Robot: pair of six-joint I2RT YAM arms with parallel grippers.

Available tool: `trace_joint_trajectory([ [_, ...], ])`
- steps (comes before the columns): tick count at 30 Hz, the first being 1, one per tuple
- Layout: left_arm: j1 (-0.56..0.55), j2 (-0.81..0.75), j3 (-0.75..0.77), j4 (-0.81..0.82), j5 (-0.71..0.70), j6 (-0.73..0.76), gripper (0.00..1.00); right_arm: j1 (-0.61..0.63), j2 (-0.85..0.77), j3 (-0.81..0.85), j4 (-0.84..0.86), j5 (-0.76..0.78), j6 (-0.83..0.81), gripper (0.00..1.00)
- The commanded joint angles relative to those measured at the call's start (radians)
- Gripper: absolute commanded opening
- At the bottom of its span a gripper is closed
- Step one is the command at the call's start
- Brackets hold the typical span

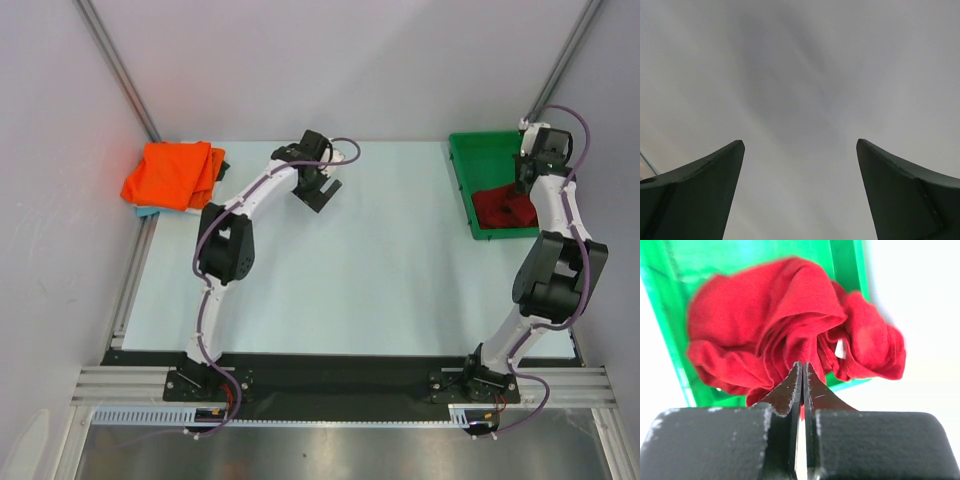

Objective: Fold and stack the t-shirts
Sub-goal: Grab the tshirt from the pile

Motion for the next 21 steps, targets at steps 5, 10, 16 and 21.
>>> trace_joint_trajectory([
  [5, 0.057, -0.040, 0.042, 0.026, 0.049, -0.017, 1.00, 0.102, -0.090, 0.249, 0.022, -0.083, -0.051, 0.00],
  [10, 0.055, -0.029, 0.070, 0.021, 0.059, -0.036, 1.00, 0.184, -0.046, 0.430, 0.011, -0.080, -0.061, 0.00],
  [16, 0.057, -0.028, 0.090, 0.032, 0.036, -0.022, 1.00, 0.335, -0.052, 0.553, 0.071, -0.098, -0.134, 0.00],
  [21, 0.066, -0.034, 0.108, 0.039, 0.029, -0.023, 1.00, 0.467, -0.052, 0.650, 0.176, -0.147, -0.247, 0.00],
])
